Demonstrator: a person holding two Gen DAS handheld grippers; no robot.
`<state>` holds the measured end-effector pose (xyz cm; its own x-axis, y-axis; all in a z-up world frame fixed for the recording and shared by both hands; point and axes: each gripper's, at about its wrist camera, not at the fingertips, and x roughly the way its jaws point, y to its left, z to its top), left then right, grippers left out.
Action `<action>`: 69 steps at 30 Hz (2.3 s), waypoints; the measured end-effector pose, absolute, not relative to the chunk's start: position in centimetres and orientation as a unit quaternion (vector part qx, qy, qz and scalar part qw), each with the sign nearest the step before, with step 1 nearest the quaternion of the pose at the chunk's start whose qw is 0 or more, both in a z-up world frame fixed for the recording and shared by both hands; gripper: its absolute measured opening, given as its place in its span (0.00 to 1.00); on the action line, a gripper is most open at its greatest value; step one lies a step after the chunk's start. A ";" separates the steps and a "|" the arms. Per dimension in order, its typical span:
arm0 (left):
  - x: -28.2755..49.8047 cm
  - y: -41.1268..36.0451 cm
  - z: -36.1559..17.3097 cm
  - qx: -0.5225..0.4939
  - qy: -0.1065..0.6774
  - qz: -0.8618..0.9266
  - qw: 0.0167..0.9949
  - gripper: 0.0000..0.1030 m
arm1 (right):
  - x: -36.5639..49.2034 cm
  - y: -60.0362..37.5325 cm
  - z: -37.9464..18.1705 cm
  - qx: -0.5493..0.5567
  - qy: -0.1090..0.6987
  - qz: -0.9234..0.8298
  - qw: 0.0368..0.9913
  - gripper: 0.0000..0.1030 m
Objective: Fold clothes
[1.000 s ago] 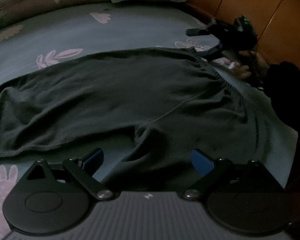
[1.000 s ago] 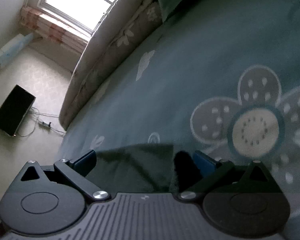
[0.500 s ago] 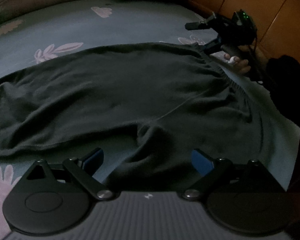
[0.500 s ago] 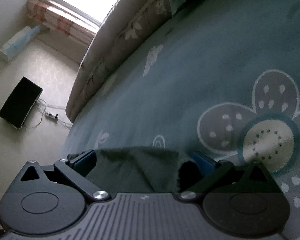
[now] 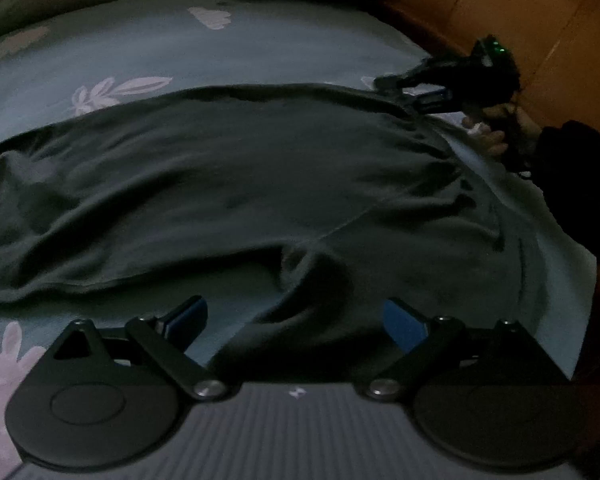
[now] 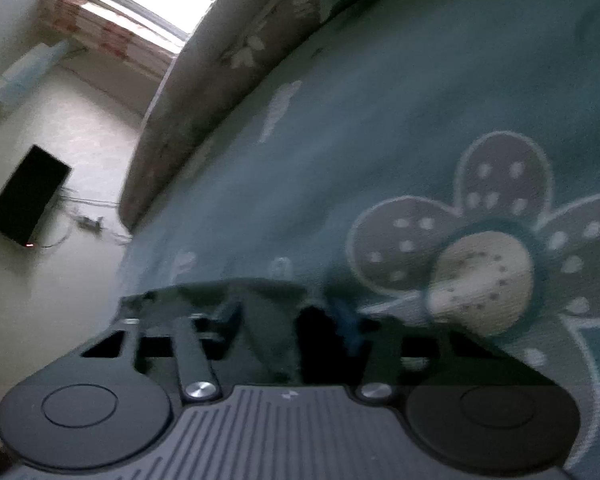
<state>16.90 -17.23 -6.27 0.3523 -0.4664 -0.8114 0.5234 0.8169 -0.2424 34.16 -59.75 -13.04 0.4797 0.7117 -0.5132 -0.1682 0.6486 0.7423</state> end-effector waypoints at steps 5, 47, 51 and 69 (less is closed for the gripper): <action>17.1 -17.1 -5.8 0.045 0.478 -0.296 0.826 0.91 | 33.1 -60.3 -13.5 0.326 0.424 0.249 0.807 0.18; 25.4 -26.1 -6.8 0.409 0.283 -0.307 0.811 0.74 | 20.5 -46.9 1.2 -0.019 0.344 0.374 0.861 0.11; 26.1 -27.1 -8.0 0.488 0.226 -0.308 0.785 0.76 | 19.2 -46.4 1.2 -0.032 0.346 0.387 0.854 0.11; 27.3 -26.6 -9.3 0.615 0.208 -0.398 0.649 0.04 | 16.7 -46.1 0.2 -0.085 0.365 0.371 0.850 0.11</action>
